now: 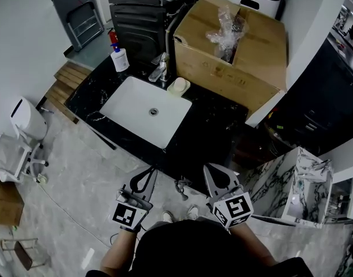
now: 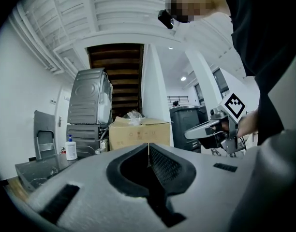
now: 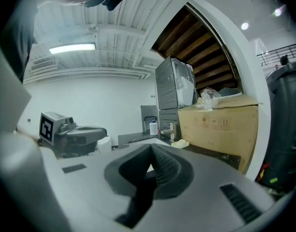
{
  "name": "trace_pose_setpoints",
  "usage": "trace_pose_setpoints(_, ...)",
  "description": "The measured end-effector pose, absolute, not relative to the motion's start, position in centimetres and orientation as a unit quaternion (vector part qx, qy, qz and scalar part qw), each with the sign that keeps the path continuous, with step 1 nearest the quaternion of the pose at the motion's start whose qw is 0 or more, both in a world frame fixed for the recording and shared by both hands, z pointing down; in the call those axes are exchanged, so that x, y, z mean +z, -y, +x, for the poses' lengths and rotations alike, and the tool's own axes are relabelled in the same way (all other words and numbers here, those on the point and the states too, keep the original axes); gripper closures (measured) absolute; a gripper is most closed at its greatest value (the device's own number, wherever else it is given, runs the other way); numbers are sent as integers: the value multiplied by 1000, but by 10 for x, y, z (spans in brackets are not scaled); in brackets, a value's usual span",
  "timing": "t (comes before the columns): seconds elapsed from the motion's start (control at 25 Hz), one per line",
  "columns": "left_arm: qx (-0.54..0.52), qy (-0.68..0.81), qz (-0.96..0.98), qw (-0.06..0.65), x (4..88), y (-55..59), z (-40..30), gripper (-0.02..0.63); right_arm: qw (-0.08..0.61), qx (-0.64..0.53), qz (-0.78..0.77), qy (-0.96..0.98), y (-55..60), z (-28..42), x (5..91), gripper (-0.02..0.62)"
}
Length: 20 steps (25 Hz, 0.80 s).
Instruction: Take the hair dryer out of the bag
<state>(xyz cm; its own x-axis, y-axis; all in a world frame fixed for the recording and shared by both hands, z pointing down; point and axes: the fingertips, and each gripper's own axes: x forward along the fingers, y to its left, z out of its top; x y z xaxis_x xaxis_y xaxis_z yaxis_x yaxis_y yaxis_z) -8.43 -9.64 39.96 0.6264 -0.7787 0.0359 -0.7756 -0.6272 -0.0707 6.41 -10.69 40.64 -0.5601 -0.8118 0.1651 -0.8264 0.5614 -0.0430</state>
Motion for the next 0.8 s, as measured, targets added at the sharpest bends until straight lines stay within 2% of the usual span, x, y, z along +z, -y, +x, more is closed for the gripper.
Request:
trace_pose_setpoints(0.32, -111, -332, -934, 66, 466, 110, -50, 578, 103, 108, 481, 864, 95, 69, 450, 582)
trace_pose_setpoints(0.4, -149, -298, -939, 85, 491, 115, -45, 499, 116, 124, 480, 860, 86, 66, 463, 581)
trace_pose_setpoints(0.44, -171, -279, -940, 98, 505, 118, -44, 483, 122, 131, 480, 859, 82, 64, 468, 581)
trace_pose_setpoints(0.64, -260, -181, -936, 151, 563, 126, -28, 416, 144, 136, 489, 849, 67, 62, 477, 581)
trace_pose_setpoints(0.8, -296, -123, -926, 201, 590, 129, -12, 413, 163, 142, 501, 838, 53, 65, 483, 581)
